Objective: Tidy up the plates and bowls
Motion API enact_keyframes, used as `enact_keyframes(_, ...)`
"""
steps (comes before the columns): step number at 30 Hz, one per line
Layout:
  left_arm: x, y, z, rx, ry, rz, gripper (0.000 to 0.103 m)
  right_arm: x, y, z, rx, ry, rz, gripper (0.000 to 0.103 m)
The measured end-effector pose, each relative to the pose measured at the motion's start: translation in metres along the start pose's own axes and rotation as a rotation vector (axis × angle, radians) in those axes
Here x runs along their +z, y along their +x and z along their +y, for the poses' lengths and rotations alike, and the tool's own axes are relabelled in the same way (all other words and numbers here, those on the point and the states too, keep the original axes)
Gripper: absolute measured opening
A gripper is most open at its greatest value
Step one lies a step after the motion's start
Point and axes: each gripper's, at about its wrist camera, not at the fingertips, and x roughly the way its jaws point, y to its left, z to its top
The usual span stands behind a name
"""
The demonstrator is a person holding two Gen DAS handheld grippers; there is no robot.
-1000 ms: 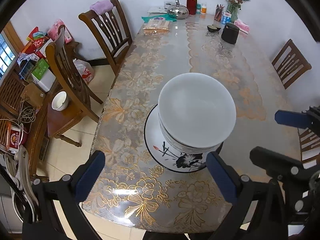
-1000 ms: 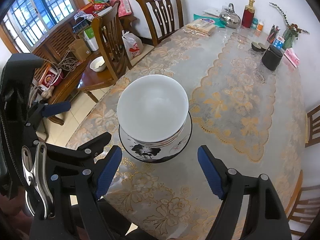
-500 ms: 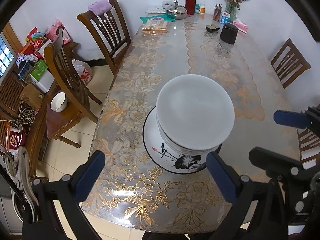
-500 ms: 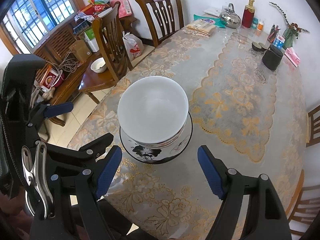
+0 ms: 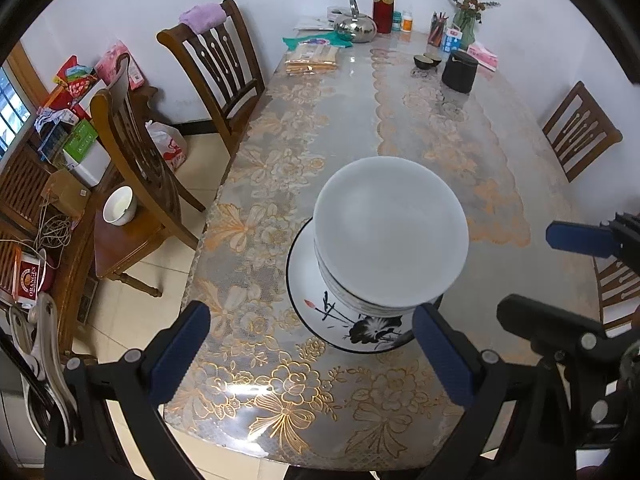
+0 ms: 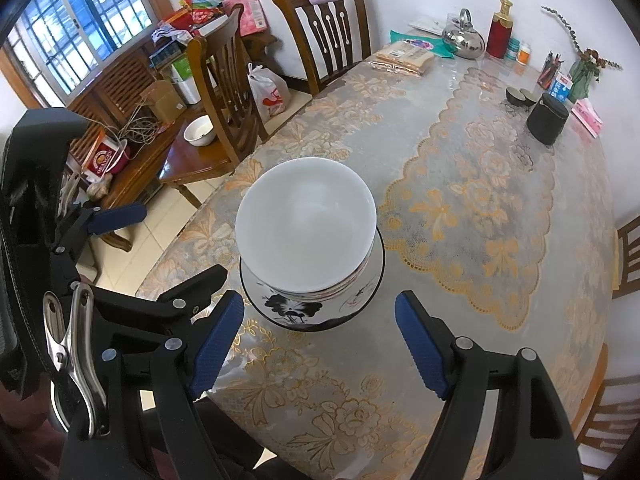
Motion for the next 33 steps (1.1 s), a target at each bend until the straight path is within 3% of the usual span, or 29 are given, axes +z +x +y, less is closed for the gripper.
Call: enact_keyframes(33,0.007,-0.001,-0.015,0.013,0.030,-0.006,0.103,-0.002,-0.006,-0.013,0.007,0.016,0.005,0.080)
